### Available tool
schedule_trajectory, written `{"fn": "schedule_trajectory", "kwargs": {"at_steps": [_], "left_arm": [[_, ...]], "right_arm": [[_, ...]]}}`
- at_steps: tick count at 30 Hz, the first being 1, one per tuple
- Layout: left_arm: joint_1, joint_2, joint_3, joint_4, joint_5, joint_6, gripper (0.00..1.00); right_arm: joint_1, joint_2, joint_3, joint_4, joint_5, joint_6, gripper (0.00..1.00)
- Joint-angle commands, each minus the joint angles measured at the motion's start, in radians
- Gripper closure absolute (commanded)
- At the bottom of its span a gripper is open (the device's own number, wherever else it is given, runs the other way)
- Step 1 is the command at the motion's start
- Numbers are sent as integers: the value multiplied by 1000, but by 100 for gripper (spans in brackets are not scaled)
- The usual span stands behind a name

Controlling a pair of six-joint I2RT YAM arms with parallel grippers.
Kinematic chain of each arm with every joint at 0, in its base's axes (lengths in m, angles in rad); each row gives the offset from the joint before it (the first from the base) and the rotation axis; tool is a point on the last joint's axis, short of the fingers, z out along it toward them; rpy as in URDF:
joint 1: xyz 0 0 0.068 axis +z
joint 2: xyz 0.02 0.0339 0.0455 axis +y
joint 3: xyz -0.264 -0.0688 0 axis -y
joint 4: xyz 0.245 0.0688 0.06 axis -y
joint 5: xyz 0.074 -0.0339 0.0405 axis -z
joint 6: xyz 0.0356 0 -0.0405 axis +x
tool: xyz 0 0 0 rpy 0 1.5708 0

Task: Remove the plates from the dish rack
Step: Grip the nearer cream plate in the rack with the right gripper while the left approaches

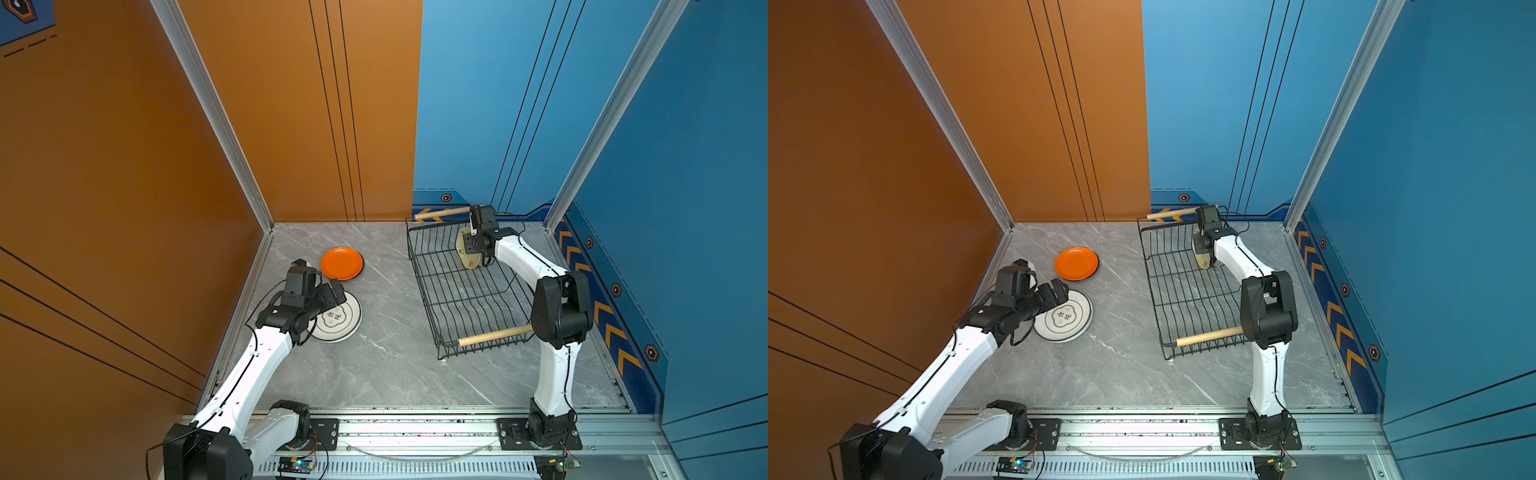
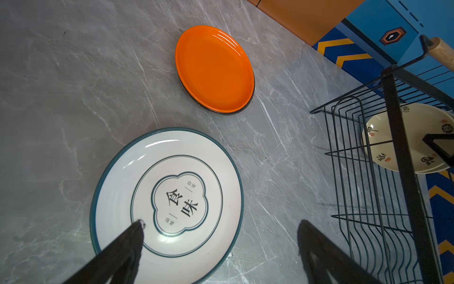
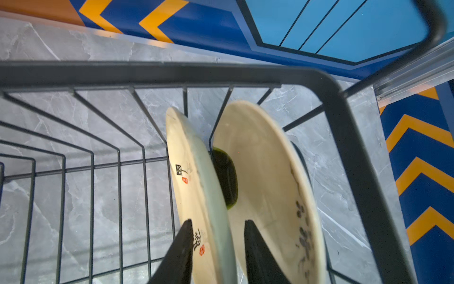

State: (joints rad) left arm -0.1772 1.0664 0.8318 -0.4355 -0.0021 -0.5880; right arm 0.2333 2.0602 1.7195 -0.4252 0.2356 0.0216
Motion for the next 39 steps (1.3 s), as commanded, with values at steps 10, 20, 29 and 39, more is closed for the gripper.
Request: {"fn": "schedule_trajectory", "kwargs": {"at_steps": [10, 20, 29, 39], "left_arm": [[-62, 63, 29, 73, -26, -20, 2], [-100, 108, 58, 93, -30, -22, 1], [-121, 145, 88, 106, -27, -19, 1], [-143, 195, 137, 120, 1, -18, 1]], "right_arm": [[-22, 41, -12, 49, -62, -8, 71], [-26, 41, -21, 49, -75, 0, 80], [-28, 28, -50, 48, -80, 0, 95], [-27, -57, -101, 51, -26, -54, 100]]}}
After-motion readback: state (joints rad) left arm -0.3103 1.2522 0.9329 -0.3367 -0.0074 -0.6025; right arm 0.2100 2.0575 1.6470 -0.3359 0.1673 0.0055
